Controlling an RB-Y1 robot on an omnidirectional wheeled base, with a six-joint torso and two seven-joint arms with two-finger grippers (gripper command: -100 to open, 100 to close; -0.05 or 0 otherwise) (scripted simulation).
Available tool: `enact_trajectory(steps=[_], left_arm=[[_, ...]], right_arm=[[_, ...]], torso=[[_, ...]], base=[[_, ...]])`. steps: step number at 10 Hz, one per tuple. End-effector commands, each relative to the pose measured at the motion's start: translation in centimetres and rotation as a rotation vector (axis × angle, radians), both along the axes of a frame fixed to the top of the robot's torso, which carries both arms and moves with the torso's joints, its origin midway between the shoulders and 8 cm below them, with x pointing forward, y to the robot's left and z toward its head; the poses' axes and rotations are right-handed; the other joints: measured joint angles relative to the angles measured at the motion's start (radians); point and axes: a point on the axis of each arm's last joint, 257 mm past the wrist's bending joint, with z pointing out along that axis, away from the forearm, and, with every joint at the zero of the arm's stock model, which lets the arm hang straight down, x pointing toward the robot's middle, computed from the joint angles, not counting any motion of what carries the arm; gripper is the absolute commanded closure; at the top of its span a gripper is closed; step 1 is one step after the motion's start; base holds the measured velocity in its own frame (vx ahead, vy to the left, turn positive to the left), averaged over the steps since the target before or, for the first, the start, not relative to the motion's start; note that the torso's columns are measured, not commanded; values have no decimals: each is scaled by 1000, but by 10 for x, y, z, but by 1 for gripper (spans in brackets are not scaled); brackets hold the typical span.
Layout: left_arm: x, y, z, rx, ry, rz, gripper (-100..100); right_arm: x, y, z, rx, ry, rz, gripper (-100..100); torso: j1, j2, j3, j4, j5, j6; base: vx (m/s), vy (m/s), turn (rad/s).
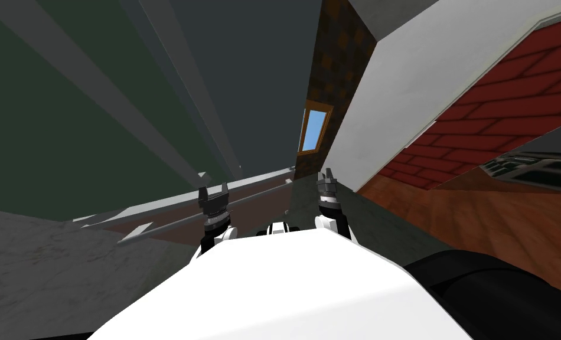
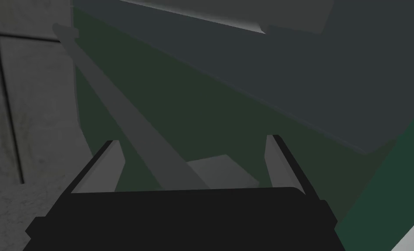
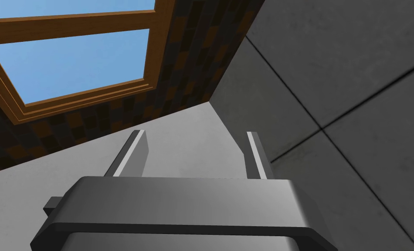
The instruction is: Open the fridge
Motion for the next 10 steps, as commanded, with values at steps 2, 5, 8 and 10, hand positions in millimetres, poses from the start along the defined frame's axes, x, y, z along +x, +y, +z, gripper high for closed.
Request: enact_trajectory(steps=[2,5,8,10], left_arm=[[-6,15,-10,-43,-37,-4,-100],[-12,26,-16,-64,-63,-5,-100],[-19,37,-21,-71,-89,-10,-100],[-22,43,-22,-66,-102,-14,-100]], right_arm=[[0,0,0,0,0,0,0],[0,0,0,0,0,0,0],[0,0,0,0,0,0,0],[0,0,0,0,0,0,0]], torso=[[1,-3,-2,-1,0,0],[0,-4,-3,-1,0,0],[-1,-1,-1,0,0,0],[0,-5,-3,-1,0,0]], base=[[97,-159,41],[98,-148,39],[60,-140,33],[70,-117,32]])
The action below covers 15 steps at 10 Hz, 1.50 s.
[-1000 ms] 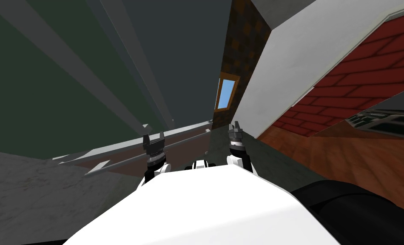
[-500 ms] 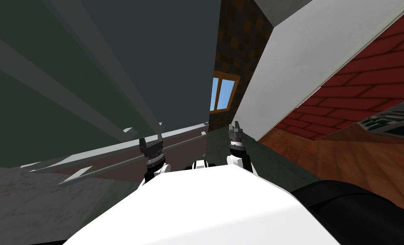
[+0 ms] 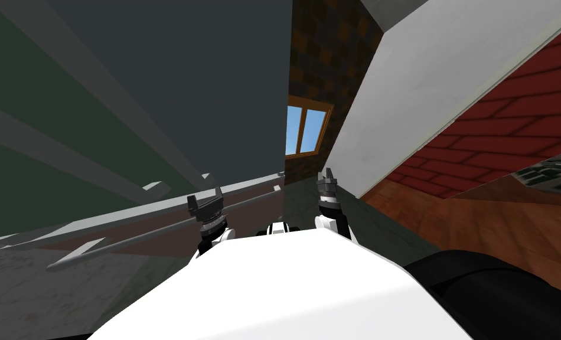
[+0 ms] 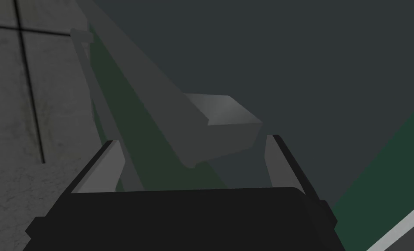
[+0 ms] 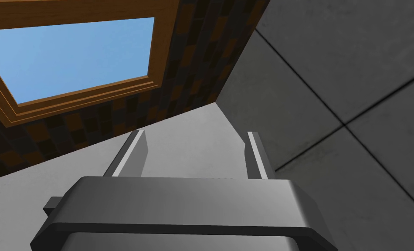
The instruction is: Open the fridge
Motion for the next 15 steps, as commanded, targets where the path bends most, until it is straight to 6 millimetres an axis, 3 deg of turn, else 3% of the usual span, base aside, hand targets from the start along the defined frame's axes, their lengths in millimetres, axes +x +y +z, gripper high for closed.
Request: enact_trajectory(steps=[1,7,8,9,13,15], left_arm=[[-2,4,-1,2,-7,-2,-100],[13,12,32,7,-10,-15,-100],[10,11,27,7,-12,-13,-100],[7,9,19,5,-10,-9,100],[-2,4,-1,2,-10,-3,100],[-2,12,10,6,-15,44,100]], right_arm=[[0,0,0,0,0,0,0],[0,0,0,0,0,0,0],[0,0,0,0,0,0,0],[0,0,0,0,0,0,0],[0,0,0,0,0,0,0],[0,0,0,0,0,0,0]], torso=[[0,2,1,0,0,0],[-1,1,1,0,0,0],[-1,1,1,0,0,0],[-1,1,1,0,0,0],[3,0,0,-1,2,-1],[4,-1,0,-1,2,-1]], base=[[21,-53,10],[6,-15,20],[6,-8,5],[-3,10,-30],[-11,17,-27],[-23,-78,71]])
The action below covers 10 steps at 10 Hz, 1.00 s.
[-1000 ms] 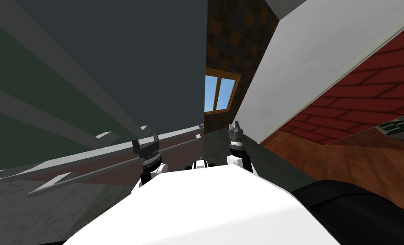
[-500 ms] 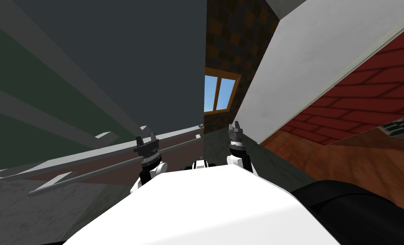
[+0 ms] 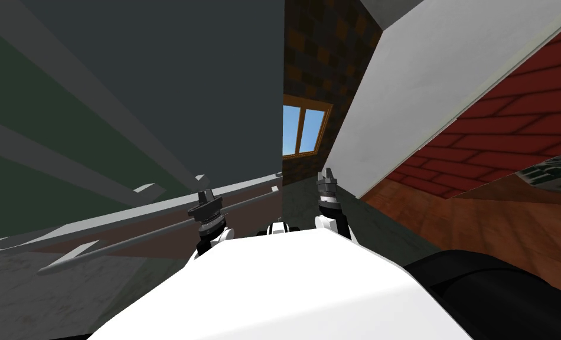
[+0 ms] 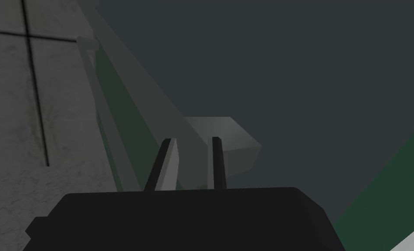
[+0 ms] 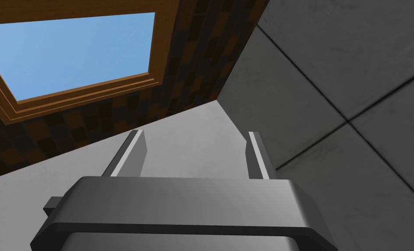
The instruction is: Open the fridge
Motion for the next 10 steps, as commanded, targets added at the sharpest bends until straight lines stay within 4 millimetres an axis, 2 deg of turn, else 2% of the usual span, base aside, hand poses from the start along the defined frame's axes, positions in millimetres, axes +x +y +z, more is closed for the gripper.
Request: enact_trajectory(steps=[1,2,5,8,9,10], left_arm=[[-1,14,8,1,1,76,100],[-2,18,11,1,2,101,100],[-4,31,19,1,5,175,100],[-8,45,27,2,10,249,100],[-8,41,25,1,7,231,100],[-4,35,24,1,6,201,-100]], right_arm=[[0,0,0,0,0,0,0],[0,0,0,1,0,0,0],[0,0,0,1,0,0,0],[0,0,0,0,0,0,0],[0,0,0,0,0,0,0],[0,0,0,0,0,0,0]], torso=[[-8,5,3,2,-3,-3],[-14,8,5,3,-5,-1],[-3,2,1,1,-2,1],[-5,1,0,1,-2,1],[-7,5,3,2,-3,2],[0,2,2,1,-1,2]], base=[[-64,-282,272],[-42,-283,191],[-56,-235,144],[-55,-220,153],[-54,-109,28],[-4,67,-121]])
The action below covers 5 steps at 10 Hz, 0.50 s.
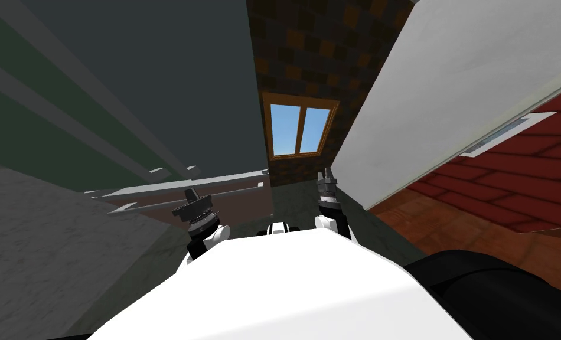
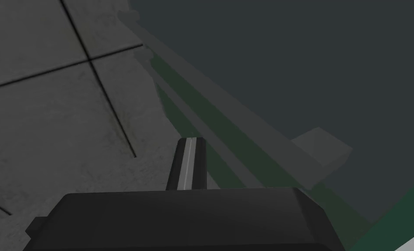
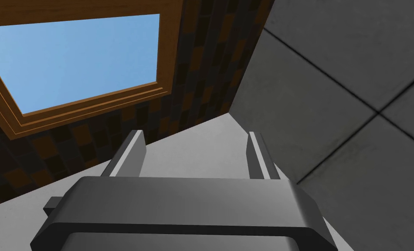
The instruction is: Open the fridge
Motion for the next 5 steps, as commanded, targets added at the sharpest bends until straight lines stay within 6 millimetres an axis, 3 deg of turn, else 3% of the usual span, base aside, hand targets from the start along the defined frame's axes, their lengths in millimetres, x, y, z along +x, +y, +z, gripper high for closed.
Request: enact_trajectory(steps=[1,5], left_arm=[[5,-8,-1,-1,-4,-47,-100],[14,-22,-4,-1,-7,-128,-100]], right_arm=[[0,0,0,0,0,0,0],[0,0,0,-1,0,0,0]], torso=[[8,-3,-2,-1,2,0],[-7,-1,-1,0,-2,0]], base=[[48,167,-111],[50,201,-111]])
